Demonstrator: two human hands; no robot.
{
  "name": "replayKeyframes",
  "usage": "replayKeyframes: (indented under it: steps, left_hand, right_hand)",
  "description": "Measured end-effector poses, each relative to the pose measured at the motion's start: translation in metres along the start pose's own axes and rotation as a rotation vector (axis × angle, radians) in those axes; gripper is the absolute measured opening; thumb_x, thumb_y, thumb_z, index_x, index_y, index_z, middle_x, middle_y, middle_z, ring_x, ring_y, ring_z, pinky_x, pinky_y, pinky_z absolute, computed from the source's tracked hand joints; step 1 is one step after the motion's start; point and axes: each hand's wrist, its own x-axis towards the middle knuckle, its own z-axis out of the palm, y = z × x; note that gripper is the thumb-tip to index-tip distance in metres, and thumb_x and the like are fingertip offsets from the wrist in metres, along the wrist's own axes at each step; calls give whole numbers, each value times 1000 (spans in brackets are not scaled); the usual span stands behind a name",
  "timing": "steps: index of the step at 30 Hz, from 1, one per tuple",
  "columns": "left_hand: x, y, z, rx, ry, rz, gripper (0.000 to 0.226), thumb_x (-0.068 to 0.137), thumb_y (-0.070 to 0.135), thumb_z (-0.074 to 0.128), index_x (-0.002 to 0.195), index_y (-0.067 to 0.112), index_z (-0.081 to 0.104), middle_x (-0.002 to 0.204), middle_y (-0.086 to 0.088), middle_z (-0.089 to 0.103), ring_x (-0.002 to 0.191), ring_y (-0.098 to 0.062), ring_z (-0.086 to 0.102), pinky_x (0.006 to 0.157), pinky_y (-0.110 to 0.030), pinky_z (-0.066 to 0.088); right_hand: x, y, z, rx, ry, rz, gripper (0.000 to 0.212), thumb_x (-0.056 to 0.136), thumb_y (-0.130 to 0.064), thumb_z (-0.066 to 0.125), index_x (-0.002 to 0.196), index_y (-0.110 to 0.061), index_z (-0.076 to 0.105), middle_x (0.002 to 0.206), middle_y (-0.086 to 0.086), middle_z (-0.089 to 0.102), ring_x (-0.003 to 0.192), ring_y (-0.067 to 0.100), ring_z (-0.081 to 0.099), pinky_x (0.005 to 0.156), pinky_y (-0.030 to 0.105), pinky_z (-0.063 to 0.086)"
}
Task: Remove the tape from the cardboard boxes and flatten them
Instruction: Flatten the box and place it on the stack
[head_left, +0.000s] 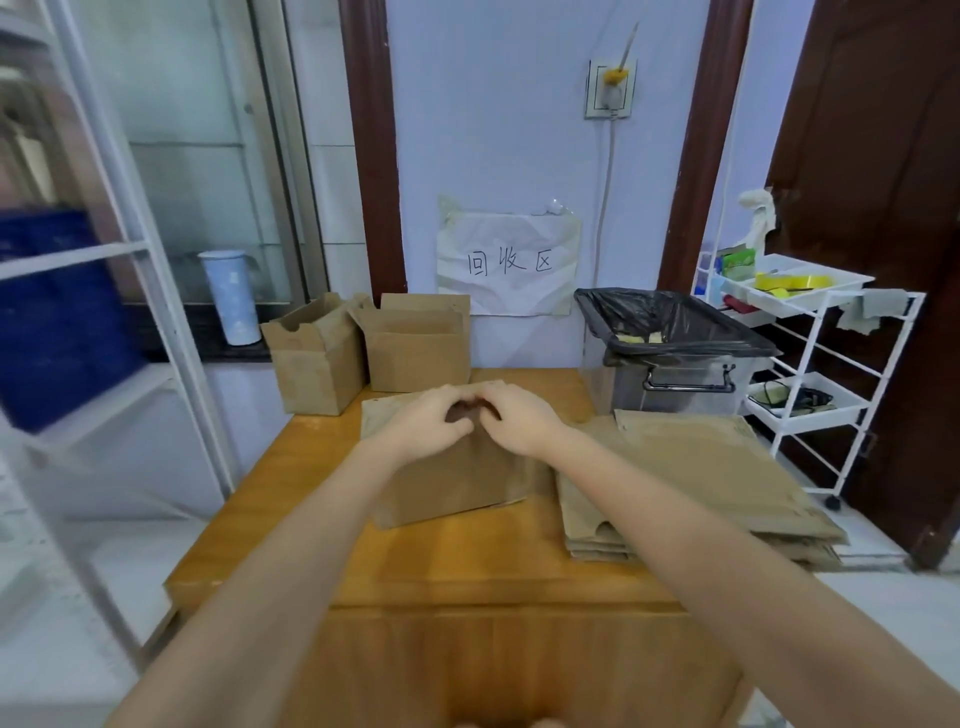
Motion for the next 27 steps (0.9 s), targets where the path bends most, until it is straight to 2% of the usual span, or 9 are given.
replayKeyframes:
  steps: [4, 8, 11, 14, 18, 22, 24, 27]
  left_hand:
    - [-8, -17, -24, 139, 30, -163, 44, 98, 33, 48, 140, 19, 45, 142, -3, 47, 130, -20, 43, 106, -37, 37]
    - [-21, -30, -40, 144, -123, -262, 52, 98, 50, 43, 142, 23, 43, 149, 1, 39, 135, -20, 37, 108, -36, 32]
    - [-28, -37, -35, 92, -144, -253, 50, 100, 47, 39, 143, 22, 43, 153, 3, 33, 139, -19, 31, 113, -34, 25]
    - [-32, -41, -30, 39, -81, -265, 46, 103, 40, 32, 143, 21, 43, 153, 3, 35, 139, -18, 31, 114, -34, 24]
    - [-33, -44, -31, -84, -45, -306, 45, 104, 41, 29, 139, 23, 49, 148, 3, 42, 135, -17, 36, 109, -30, 26]
    - [-30, -38, -34, -134, -44, -297, 43, 104, 37, 29, 134, 20, 54, 143, -1, 48, 130, -19, 41, 102, -28, 29]
    - [-28, -36, -38, -183, -35, -308, 45, 104, 40, 27, 132, 20, 56, 142, -1, 48, 130, -20, 41, 104, -30, 28]
    - [-24, -35, -48, -292, 0, -319, 51, 103, 48, 20, 118, 26, 64, 137, 0, 52, 132, -19, 41, 112, -36, 23]
  right_hand:
    - [-3, -2, 2, -77, -17, 26, 33, 97, -15, 39, 122, -9, 58, 124, 10, 57, 111, 28, 53, 89, 41, 46]
    - [-5, -2, 2, -85, -10, 32, 33, 99, -15, 37, 123, -7, 58, 124, 11, 56, 113, 27, 51, 93, 41, 43]
    - [-5, -4, 5, -87, -18, 34, 32, 99, -17, 37, 121, -7, 58, 124, 11, 56, 113, 28, 51, 93, 41, 42]
    - [-5, -5, 3, -153, -38, -1, 34, 100, -33, 39, 116, -9, 57, 116, 6, 57, 108, 26, 53, 83, 34, 39]
    - [-10, -2, -7, -225, -25, -76, 53, 95, -52, 44, 130, -13, 52, 118, 4, 55, 107, 21, 52, 87, 32, 39]
    - [-17, -2, -15, -182, 14, -104, 64, 89, -56, 55, 136, -13, 49, 118, 5, 50, 108, 20, 48, 84, 28, 37]
    - [-20, -4, -17, -138, 50, -119, 64, 86, -55, 61, 134, -15, 51, 114, 3, 48, 106, 18, 46, 82, 26, 37]
    - [-26, -4, -17, -52, 114, -145, 61, 80, -53, 69, 127, -17, 54, 107, -5, 43, 99, 13, 47, 79, 25, 37]
